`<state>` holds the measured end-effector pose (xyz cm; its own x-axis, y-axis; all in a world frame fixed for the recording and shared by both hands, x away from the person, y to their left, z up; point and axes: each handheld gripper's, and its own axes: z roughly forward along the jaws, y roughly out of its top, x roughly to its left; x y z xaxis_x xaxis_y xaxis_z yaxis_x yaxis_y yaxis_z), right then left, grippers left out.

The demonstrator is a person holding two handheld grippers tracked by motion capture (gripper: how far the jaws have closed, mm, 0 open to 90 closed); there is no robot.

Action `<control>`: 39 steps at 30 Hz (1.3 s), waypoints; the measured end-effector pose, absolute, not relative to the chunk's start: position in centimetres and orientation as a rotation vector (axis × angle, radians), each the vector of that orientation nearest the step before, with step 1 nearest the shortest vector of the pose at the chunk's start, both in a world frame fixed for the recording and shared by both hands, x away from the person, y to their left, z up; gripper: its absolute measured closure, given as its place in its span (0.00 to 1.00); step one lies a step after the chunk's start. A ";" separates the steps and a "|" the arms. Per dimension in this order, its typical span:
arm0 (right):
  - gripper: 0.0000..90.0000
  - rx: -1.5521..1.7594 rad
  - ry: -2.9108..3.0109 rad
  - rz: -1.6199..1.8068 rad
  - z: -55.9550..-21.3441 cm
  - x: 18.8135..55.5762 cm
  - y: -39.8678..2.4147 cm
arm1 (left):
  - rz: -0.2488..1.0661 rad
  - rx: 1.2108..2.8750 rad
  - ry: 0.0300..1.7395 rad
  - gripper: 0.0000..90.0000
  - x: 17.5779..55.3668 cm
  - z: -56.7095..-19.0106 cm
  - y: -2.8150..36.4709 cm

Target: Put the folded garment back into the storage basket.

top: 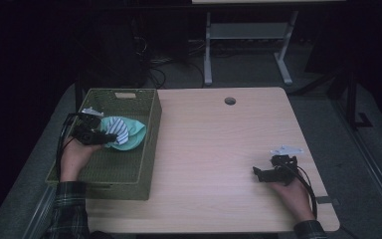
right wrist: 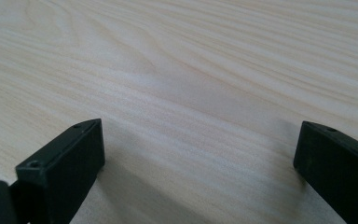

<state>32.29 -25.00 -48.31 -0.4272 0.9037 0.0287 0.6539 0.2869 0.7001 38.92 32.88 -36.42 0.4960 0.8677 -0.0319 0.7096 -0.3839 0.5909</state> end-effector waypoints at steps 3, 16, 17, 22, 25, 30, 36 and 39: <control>0.02 1.404 2.188 0.918 -48.3 32.3 -25.0 | 0.377 2.214 1.304 0.77 39.1 -37.0 33.0; 0.02 1.404 2.188 0.918 -48.3 32.3 -25.0 | 0.317 2.262 1.381 0.70 40.1 -39.7 33.6; 0.02 1.404 2.188 0.918 -48.3 32.3 -25.0 | 0.320 2.257 1.386 0.68 40.1 -39.8 33.6; 0.02 1.402 2.190 0.917 -48.3 32.3 -25.0 | 0.327 2.229 1.396 0.58 40.0 -39.5 33.7; 0.02 1.402 2.190 0.917 -48.3 32.3 -25.0 | 0.336 2.210 1.397 0.51 39.9 -39.4 33.7; 0.02 1.399 2.192 0.920 -48.3 32.3 -25.0 | 0.319 2.175 1.372 0.39 39.7 -38.9 33.6; 0.02 1.398 2.192 0.921 -48.3 32.3 -25.0 | 0.339 2.110 1.331 0.27 39.0 -36.9 32.9; 0.02 1.398 2.192 0.921 -48.3 32.3 -25.0 | 0.348 2.093 1.317 0.21 38.7 -36.2 32.3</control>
